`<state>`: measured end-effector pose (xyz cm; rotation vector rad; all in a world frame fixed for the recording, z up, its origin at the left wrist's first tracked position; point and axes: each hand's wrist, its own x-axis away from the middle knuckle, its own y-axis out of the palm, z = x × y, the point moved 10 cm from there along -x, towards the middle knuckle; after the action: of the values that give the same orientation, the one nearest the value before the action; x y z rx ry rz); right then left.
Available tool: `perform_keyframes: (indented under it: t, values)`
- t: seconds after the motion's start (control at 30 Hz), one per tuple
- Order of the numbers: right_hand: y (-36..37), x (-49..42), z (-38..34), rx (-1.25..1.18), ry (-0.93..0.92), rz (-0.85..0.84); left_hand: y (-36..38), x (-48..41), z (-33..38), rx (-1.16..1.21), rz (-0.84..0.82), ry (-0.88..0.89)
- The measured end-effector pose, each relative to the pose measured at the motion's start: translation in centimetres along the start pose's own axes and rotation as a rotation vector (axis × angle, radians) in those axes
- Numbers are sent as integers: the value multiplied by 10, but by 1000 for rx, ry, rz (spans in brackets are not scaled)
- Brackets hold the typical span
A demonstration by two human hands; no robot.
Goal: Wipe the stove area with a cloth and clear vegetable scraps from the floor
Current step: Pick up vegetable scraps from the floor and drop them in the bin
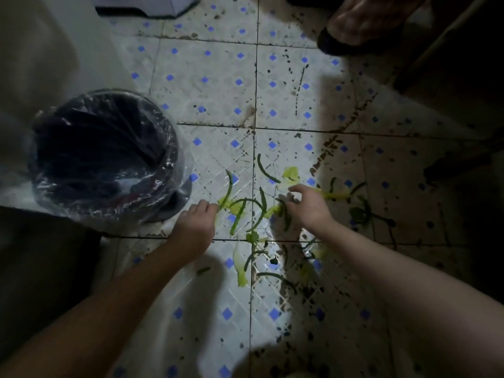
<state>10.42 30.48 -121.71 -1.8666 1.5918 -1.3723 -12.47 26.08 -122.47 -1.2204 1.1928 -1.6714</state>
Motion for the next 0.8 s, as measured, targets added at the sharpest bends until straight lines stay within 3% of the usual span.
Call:
perform_keyframes:
  t: [0.2,0.37,0.63,0.8]
  values:
    - [5,-9,11,1,-64,92,13,-45,-3,-48,-4,-104]
    - [21,8,19,52,-123,61,11,-71,9,-119,55,-89]
    - [14,18,27,72,-175,94,11,-78,7,21,81,-201]
    - [22,25,30,112,-156,60,-10,-32,13,-72,317,-64]
